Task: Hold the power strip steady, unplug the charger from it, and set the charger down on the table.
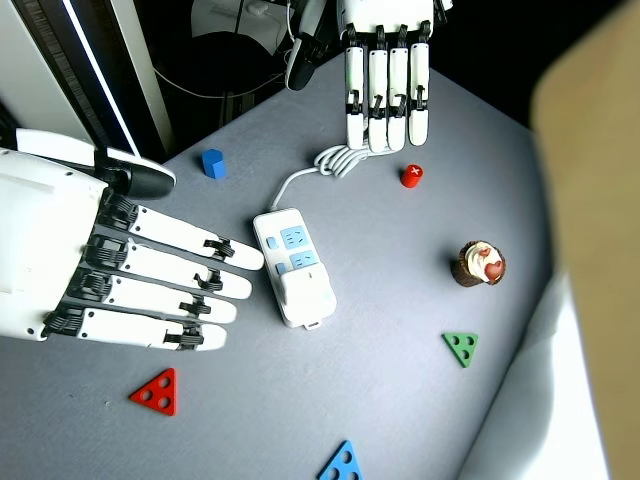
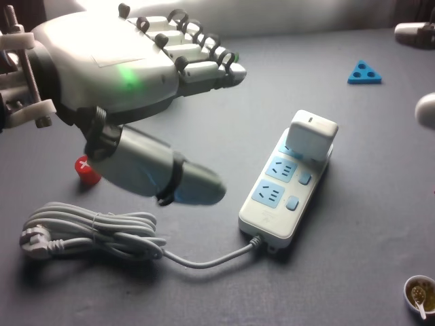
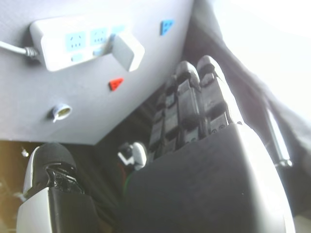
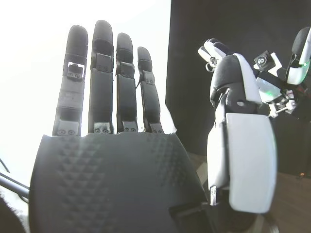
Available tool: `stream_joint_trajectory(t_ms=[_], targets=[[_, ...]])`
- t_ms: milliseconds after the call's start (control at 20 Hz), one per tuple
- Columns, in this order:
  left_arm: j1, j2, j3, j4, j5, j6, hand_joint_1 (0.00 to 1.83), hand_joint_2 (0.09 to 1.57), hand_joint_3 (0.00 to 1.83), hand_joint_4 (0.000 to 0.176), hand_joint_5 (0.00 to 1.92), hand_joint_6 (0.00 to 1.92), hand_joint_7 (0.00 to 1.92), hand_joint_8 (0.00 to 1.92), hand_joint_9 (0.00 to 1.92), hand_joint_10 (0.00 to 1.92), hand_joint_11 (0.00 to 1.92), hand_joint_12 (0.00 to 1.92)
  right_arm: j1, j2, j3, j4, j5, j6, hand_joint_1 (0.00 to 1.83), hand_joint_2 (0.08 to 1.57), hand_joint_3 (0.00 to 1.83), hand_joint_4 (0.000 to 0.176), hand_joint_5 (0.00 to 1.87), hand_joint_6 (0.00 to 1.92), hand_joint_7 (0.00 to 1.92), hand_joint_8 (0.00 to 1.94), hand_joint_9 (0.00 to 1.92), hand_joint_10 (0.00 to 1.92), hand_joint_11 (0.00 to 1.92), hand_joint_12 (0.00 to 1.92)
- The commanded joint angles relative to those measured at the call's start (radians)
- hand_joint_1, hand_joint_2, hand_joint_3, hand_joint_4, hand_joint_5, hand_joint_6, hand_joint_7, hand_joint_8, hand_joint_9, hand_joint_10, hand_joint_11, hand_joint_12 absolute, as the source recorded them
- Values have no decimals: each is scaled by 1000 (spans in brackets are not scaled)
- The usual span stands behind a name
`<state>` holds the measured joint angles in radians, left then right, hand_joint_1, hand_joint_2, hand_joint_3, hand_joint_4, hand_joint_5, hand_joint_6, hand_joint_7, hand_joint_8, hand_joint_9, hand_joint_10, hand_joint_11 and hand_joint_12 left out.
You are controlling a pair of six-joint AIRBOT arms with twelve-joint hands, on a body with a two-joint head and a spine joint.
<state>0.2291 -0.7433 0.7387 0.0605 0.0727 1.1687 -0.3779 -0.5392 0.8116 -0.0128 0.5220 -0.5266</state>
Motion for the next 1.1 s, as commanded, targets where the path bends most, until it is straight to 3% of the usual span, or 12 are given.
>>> stream_joint_trajectory(t_ms=[0,200,450,700,1050], targets=[[-14,3,3,2,-105,2,0,998,11,0,36,11,49,12,30,14,18,9,12,16,1,17,111,6,0,1019,4,0,106,6,153,3,142,6,81,161],[-22,0,2,2,-69,6,0,990,3,0,31,4,52,7,34,10,25,11,12,15,1,27,111,6,11,1039,7,0,115,2,161,2,148,3,85,151],[-23,-3,2,-6,-13,6,0,987,1,0,24,1,44,1,28,3,12,6,12,2,18,143,62,-4,17,1047,5,0,125,1,169,1,158,2,112,149],[-17,-47,28,-9,27,9,0,981,0,0,6,2,28,3,17,2,5,2,9,-17,24,164,34,-12,23,1058,5,0,132,2,184,2,174,4,112,139],[129,-126,62,-83,-79,6,0,990,2,0,0,0,24,2,13,1,0,0,-12,-33,32,162,41,-38,57,1074,3,0,119,4,172,5,168,4,115,127]])
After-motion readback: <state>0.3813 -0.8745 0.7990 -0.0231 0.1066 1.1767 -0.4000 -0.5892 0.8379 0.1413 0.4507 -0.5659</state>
